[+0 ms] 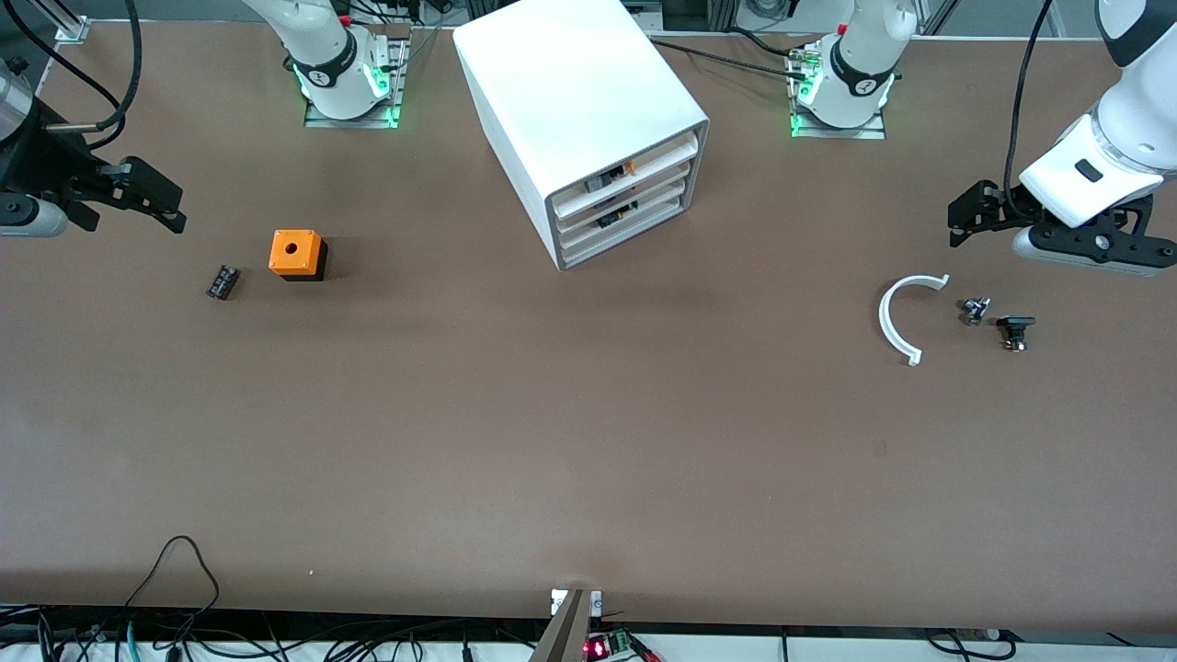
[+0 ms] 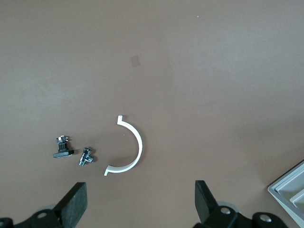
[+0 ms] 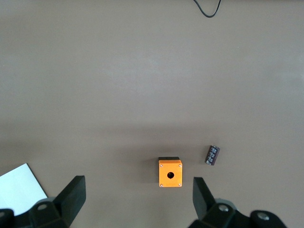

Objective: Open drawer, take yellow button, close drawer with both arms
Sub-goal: 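Reach the left gripper toward the drawer handle while the right gripper moves inward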

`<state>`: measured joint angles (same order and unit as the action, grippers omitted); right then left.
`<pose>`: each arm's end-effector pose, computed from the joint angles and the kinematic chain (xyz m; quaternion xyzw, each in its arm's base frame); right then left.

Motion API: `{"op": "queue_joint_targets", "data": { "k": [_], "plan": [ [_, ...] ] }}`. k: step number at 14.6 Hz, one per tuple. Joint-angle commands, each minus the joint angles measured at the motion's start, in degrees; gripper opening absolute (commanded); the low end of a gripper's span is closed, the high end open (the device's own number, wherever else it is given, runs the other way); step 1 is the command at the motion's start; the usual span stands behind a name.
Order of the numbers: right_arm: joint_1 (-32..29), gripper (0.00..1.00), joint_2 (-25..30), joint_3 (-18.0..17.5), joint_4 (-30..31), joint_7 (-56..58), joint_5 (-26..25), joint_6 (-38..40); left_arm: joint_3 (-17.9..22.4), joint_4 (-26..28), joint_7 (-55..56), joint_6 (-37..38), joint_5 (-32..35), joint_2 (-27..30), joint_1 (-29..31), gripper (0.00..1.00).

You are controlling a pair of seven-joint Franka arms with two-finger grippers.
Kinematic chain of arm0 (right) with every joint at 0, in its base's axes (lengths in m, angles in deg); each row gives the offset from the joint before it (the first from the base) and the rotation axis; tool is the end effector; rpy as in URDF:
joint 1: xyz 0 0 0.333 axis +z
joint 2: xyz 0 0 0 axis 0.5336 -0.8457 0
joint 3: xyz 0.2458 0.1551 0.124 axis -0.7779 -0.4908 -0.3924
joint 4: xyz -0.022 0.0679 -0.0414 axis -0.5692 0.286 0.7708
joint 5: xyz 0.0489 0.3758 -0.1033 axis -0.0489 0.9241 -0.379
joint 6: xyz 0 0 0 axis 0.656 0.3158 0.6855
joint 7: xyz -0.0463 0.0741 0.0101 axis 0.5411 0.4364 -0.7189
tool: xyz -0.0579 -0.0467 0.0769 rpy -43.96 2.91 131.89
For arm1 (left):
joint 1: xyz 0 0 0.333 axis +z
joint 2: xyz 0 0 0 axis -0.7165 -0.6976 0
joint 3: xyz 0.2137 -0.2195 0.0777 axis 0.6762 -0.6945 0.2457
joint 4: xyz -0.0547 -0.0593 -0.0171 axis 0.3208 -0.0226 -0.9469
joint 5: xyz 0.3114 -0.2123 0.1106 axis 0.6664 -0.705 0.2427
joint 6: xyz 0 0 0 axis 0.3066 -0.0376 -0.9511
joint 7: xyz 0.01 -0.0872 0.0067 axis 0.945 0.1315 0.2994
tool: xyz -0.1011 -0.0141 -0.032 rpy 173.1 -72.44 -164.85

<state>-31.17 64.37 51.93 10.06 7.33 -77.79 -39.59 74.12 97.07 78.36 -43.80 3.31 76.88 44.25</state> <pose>0.5646 0.0551 0.6430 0.9997 -0.0035 0.0191 0.0134 0.5526 -0.0455 0.5791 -0.9959 0.0887 0.0051 0.0187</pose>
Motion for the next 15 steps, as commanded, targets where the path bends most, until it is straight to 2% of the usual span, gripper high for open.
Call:
{"op": "queue_joint_targets", "data": {
  "k": [1,5,9,15],
  "plan": [
    [0.15,1.00,-0.73,-0.01,-1.71,0.25,-0.47,0.34,-0.09,-1.23,-1.16,0.35,0.18,-0.22,0.11,1.00],
    [-0.12,1.00,-0.73,0.34,-3.02,0.33,-0.29,0.95,0.09,-1.41,-1.24,0.35,0.09,-0.40,0.63,1.00],
    [1.11,1.00,-0.90,-0.10,-1.01,-0.28,-0.65,0.34,0.09,-1.32,-0.89,1.14,-0.09,-0.84,0.73,1.00],
    [0.85,1.00,-3.01,0.16,1.63,-0.11,-1.08,-0.27,0.00,-1.32,-1.51,7.90,-3.15,-1.19,0.02,1.00]
  ]
}}
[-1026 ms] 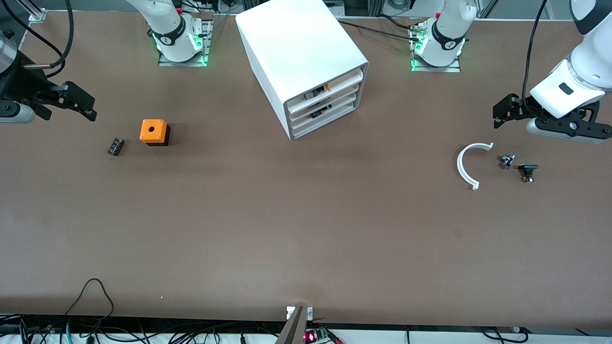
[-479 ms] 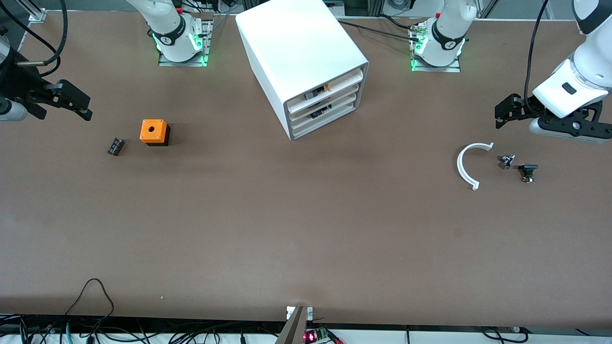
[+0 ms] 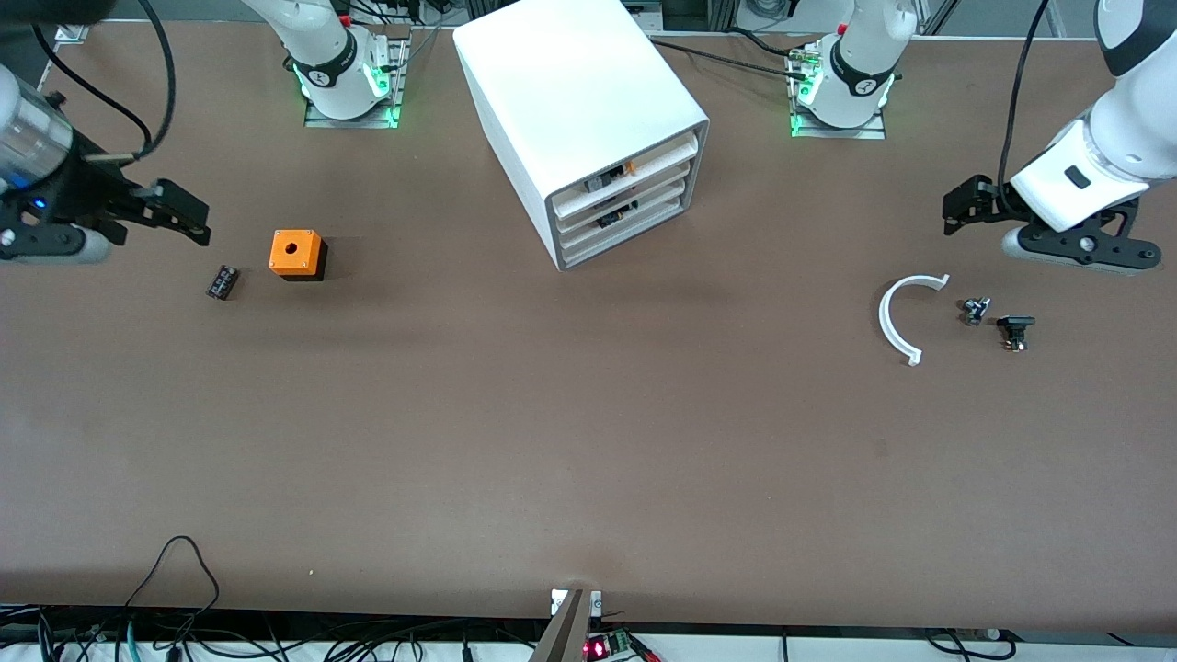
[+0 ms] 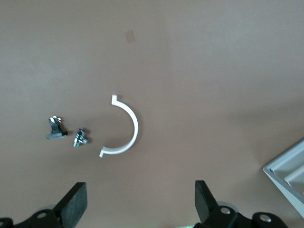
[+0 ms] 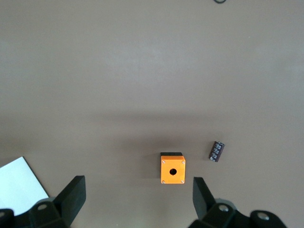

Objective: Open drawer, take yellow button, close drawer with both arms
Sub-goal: 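Reach the left gripper toward the drawer handle while the right gripper moves inward, then grasp the white drawer's handle with the left gripper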

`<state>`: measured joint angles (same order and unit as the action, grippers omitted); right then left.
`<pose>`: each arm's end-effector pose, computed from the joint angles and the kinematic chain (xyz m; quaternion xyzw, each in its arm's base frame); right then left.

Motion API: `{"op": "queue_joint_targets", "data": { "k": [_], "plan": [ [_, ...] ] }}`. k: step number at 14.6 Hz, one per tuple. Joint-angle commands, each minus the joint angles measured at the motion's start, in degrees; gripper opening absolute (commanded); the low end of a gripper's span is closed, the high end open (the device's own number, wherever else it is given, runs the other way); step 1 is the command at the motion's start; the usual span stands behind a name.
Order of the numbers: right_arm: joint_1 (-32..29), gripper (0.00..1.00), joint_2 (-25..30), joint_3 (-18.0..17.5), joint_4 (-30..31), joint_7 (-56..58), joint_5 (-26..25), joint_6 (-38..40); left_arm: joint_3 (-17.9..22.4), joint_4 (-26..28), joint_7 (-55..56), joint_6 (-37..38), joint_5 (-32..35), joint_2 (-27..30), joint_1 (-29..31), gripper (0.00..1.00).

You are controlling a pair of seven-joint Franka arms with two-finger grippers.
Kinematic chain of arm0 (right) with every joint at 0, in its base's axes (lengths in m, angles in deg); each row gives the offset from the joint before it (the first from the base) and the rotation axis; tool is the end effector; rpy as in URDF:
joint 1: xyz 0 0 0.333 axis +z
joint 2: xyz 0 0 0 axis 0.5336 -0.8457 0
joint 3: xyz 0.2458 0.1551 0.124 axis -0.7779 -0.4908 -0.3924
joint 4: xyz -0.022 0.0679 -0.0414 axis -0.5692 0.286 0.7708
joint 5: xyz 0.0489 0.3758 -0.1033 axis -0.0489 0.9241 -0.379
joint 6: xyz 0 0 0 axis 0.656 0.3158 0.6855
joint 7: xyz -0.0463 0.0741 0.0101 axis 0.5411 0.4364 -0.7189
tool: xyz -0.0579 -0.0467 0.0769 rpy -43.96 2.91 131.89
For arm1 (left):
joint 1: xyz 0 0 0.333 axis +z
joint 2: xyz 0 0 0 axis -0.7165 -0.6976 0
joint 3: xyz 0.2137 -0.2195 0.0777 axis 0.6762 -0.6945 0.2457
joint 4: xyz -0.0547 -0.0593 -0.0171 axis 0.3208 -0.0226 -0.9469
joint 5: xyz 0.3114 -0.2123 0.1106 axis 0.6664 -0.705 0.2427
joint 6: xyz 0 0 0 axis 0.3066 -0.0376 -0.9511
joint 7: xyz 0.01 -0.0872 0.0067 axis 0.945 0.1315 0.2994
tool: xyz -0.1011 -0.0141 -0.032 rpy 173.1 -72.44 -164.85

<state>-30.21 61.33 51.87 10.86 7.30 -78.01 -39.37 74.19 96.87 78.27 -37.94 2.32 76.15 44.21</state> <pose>0.5784 0.0652 0.6057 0.9997 0.0057 -0.0159 0.0169 0.5443 -0.0458 0.5654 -0.9942 0.0877 0.0608 0.0098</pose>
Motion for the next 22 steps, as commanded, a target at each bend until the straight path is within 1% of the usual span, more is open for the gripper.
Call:
{"op": "queue_joint_targets", "data": {
  "k": [1,3,4,7,9,11,12,14,16,18,19,20,22],
  "plan": [
    [-0.36,1.00,-1.36,0.40,0.75,0.71,-0.78,-1.19,-0.16,-0.69,-1.42,2.21,-3.47,-0.46,0.06,1.00],
    [-0.37,1.00,-2.34,0.41,1.10,3.08,-0.69,-1.38,-0.16,-0.60,-1.95,3.18,-6.72,-0.99,-0.02,1.00],
    [-0.19,1.00,-2.86,0.41,1.01,3.27,-0.77,-1.46,-0.16,-0.60,-3.95,3.62,-8.57,-1.51,-0.02,1.00],
    [-0.54,1.00,-4.62,0.41,0.75,3.36,-0.78,-2.43,-0.07,-0.68,-17.73,6.43,-15.24,-4.67,0.76,1.00],
    [-0.19,1.00,-5.68,0.41,0.84,2.40,-0.78,-1.82,0.02,-0.33,-19.96,7.48,-20.69,-6.69,1.20,1.00],
    [-0.10,1.00,-6.29,0.41,1.01,1.95,-0.69,-1.82,0.02,0.10,-19.97,9.15,-27.18,-8.80,1.82,1.00],
    [0.16,1.00,-6.47,0.41,1.01,1.34,-0.69,-1.73,0.02,1.24,-20.49,9.16,-31.13,-9.68,1.82,1.00],
    [1.21,1.00,-7.00,0.14,0.84,-3.56,-0.69,-1.82,0.02,4.22,-25.39,8.63,-38.69,-11.79,1.73,1.00],
    [2.00,1.00,-7.52,0.14,0.66,-5.33,-0.60,-2.34,-0.07,6.43,-30.84,8.46,-44.94,-14.34,1.47,0.99],
    [2.88,1.00,-8.23,0.14,0.49,-9.28,-0.07,-2.61,-0.07,10.37,-37.86,8.19,-51.79,-16.10,1.03,0.97],
    [3.76,1.00,-8.32,0.06,0.49,-12.08,0.28,-2.70,-0.07,12.65,-40.16,7.76,-54.78,-16.37,1.03,0.94],
    [4.20,1.00,-8.93,0.06,0.31,-15.42,1.24,-2.70,-0.16,14.94,-41.14,7.14,-56.90,-16.28,0.86,0.92],
    [5.95,1.00,-9.54,0.06,0.31,-20.35,3.17,-2.70,-2.43,18.11,-42.29,6.96,-60.08,-16.37,0.94,0.87]
  ]
}}
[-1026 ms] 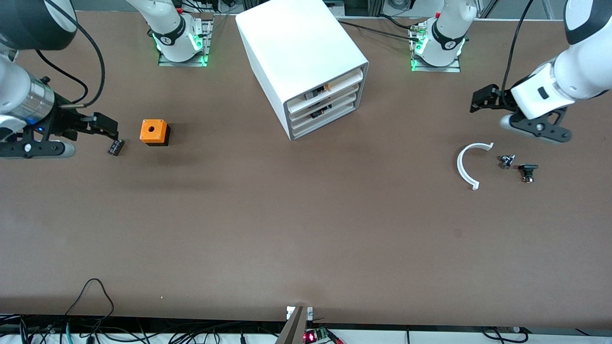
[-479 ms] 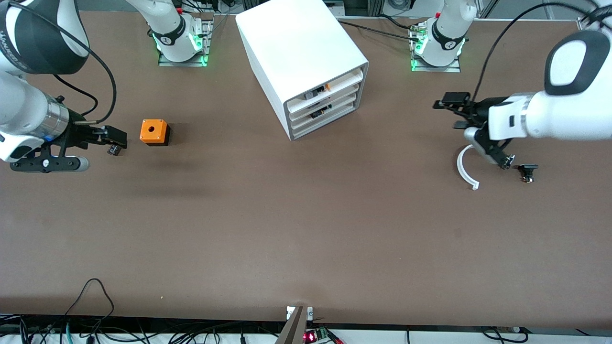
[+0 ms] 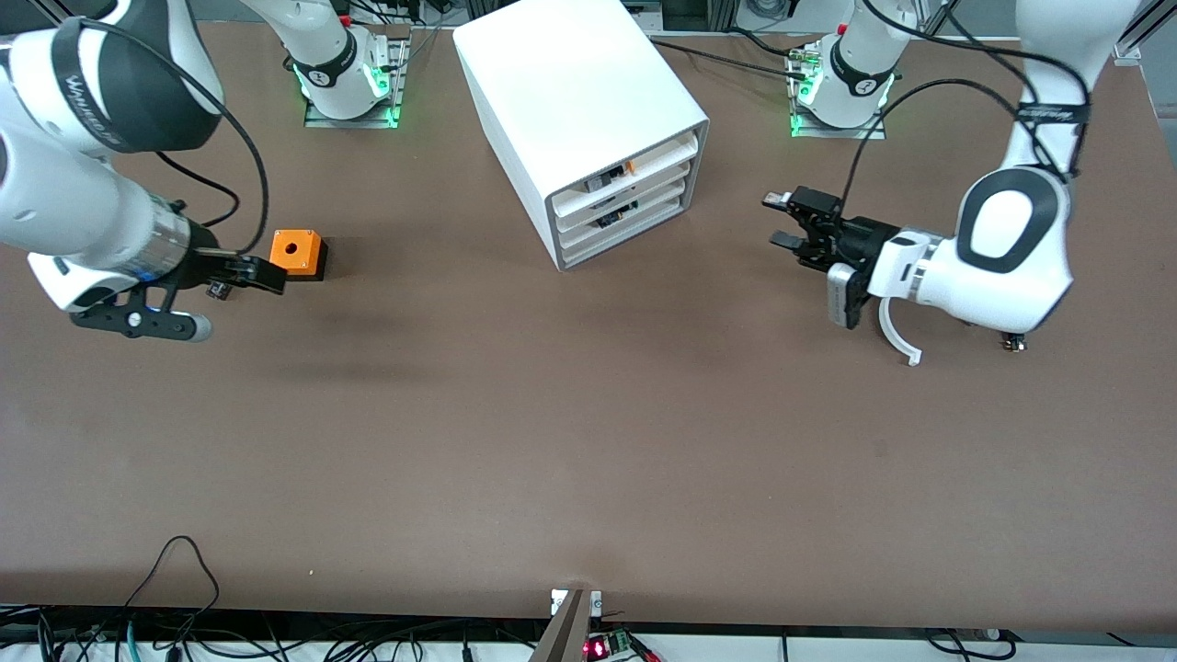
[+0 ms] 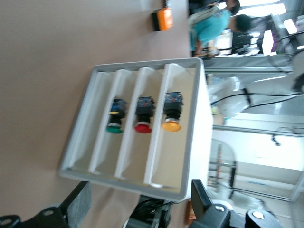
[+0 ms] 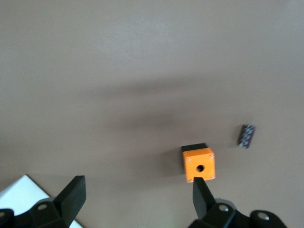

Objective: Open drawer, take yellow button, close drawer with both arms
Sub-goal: 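Grasp the white drawer's handle with the left gripper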

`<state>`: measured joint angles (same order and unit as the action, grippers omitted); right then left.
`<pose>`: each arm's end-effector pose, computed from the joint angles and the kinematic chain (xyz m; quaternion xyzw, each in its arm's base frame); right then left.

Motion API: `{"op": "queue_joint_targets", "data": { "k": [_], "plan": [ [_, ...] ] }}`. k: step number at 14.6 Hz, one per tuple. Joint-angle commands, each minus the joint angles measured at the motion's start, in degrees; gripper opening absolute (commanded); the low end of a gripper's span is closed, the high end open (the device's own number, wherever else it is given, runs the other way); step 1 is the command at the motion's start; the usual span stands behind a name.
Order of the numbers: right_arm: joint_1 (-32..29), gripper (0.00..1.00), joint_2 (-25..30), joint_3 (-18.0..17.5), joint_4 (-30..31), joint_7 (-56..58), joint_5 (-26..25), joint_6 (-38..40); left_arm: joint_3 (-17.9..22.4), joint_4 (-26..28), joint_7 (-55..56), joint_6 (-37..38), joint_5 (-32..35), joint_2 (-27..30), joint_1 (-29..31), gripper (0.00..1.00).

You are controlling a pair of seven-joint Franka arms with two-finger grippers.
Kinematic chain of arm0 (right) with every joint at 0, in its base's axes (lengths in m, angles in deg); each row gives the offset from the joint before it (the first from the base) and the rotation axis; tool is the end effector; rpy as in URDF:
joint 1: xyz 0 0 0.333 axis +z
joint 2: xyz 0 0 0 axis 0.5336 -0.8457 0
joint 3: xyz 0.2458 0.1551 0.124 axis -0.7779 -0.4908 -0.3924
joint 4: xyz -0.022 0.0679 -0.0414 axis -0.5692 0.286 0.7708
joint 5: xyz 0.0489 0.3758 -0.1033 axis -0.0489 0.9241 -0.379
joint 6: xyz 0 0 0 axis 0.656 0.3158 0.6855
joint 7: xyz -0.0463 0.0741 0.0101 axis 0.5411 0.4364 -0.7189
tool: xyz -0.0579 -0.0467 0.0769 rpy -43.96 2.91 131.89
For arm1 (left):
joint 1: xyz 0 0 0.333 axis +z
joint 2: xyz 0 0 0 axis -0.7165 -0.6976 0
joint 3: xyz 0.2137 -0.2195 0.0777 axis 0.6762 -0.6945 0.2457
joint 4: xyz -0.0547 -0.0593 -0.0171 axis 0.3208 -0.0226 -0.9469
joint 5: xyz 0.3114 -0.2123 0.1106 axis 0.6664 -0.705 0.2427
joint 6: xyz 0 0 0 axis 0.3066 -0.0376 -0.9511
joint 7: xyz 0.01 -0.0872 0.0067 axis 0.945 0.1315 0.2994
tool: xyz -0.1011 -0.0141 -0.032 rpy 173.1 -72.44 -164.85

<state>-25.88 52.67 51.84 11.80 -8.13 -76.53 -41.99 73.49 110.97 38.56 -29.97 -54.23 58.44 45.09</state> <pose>0.6091 0.1165 0.5108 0.9928 -0.0902 -0.0764 0.0180 0.5277 -0.1401 0.3362 0.7852 -0.2259 -0.1746 0.5495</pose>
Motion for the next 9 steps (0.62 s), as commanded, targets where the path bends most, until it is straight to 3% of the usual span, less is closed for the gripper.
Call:
{"op": "queue_joint_targets", "data": {
  "k": [1,4,9],
  "plan": [
    [2.41,1.00,-1.24,0.08,-0.80,-7.29,1.96,-0.07,-2.00,5.76,-3.53,-1.96,-4.41,1.25,-0.03,0.85],
    [5.49,1.00,-2.20,0.08,-0.98,-14.50,1.79,-1.30,-5.77,10.95,-5.56,-5.91,-10.55,1.16,-0.03,0.83],
    [10.05,1.00,-5.18,0.08,-5.01,-27.16,1.87,-3.42,-9.38,12.63,-14.07,-8.39,-13.63,-2.70,-0.03,0.81]
  ]
}}
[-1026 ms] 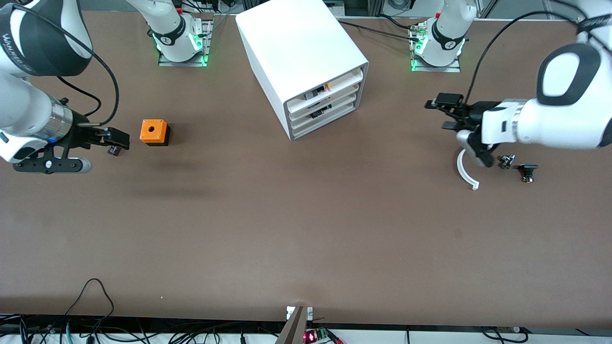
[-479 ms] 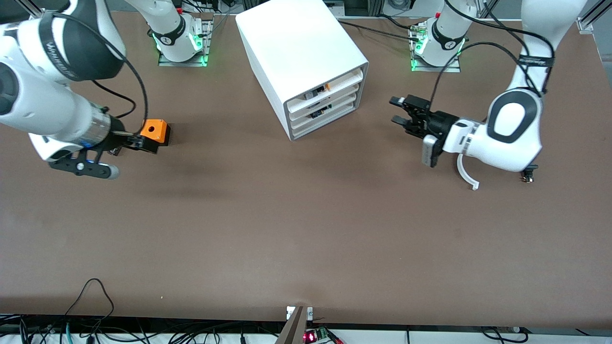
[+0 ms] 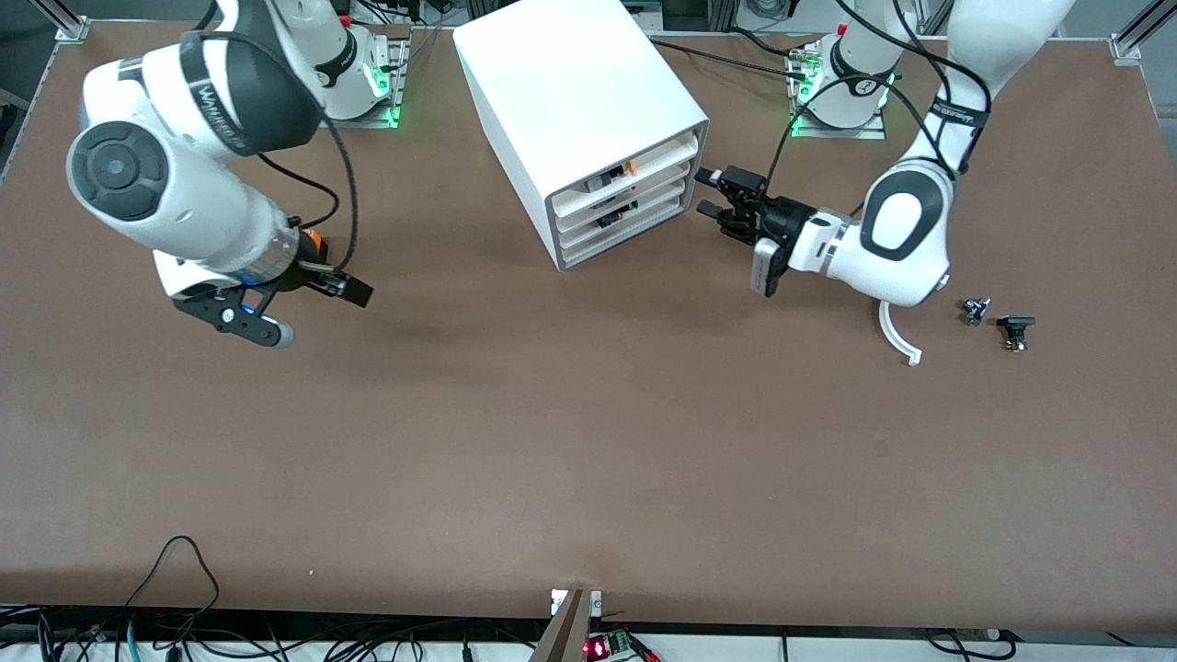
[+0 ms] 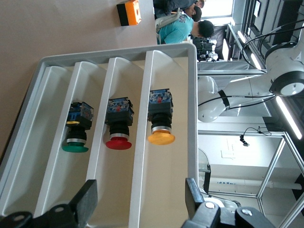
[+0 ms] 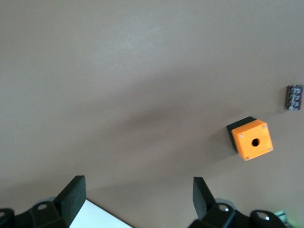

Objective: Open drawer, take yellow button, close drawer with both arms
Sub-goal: 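Grasp the white drawer's handle with the left gripper, then pull the drawer outward with the left gripper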

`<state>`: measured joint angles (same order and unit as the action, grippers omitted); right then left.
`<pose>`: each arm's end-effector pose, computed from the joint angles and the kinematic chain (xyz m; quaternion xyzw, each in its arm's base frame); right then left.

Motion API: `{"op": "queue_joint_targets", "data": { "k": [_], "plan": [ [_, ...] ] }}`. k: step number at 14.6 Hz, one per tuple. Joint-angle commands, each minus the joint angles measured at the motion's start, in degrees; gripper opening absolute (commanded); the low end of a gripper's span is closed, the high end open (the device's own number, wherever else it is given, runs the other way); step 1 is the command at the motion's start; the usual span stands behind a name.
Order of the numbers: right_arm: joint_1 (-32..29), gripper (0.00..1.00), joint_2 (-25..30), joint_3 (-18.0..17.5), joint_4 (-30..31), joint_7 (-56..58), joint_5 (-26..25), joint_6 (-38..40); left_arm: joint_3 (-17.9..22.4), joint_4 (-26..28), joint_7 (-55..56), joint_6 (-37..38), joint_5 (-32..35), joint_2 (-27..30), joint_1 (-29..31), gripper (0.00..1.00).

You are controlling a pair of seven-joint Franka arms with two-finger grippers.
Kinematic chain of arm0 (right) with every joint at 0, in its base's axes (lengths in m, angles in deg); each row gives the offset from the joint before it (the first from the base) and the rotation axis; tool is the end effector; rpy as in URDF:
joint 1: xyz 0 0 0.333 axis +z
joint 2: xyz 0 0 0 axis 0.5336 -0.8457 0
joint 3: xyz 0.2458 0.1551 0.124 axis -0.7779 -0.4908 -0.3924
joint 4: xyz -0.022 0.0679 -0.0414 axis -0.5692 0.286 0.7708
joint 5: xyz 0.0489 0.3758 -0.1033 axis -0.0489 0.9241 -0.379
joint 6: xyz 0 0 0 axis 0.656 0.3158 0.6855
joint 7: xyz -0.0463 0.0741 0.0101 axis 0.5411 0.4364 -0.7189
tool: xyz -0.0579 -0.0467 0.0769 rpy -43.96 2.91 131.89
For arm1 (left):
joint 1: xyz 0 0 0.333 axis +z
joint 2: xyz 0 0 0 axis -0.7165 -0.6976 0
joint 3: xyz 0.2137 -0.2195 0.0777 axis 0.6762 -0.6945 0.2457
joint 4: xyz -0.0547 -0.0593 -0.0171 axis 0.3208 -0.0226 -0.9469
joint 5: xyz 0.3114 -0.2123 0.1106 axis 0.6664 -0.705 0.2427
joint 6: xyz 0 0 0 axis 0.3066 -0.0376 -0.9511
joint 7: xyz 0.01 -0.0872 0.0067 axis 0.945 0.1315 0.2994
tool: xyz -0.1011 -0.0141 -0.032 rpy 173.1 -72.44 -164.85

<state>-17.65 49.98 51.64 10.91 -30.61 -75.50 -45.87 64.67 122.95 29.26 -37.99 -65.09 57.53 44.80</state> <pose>0.6019 0.2111 0.4936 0.9751 -0.2129 -0.0595 0.0183 0.4631 -0.2145 0.2698 0.7395 -0.2198 -0.1668 0.6140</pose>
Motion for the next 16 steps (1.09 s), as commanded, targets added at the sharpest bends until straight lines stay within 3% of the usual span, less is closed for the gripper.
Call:
{"op": "queue_joint_targets", "data": {
  "k": [1,11,13,16],
  "plan": [
    [2.79,1.00,-3.46,0.29,-5.52,-6.70,0.84,0.55,-0.82,1.00,-5.58,-0.37,-3.66,-2.49,0.26,0.81],
    [6.23,1.00,-13.57,0.20,-20.82,-24.99,3.83,0.12,-3.02,5.05,-7.87,-0.20,-6.12,-3.29,0.26,0.77],
    [6.23,1.00,-14.54,0.20,-22.58,-27.54,3.91,-0.76,-4.51,5.83,-8.48,0.07,-6.74,-3.29,0.35,0.73],
    [5.88,1.00,-14.55,0.29,-22.68,-28.96,6.11,-4.62,-6.62,6.98,-10.86,0.15,-7.44,-5.13,0.35,0.57]
  ]
}}
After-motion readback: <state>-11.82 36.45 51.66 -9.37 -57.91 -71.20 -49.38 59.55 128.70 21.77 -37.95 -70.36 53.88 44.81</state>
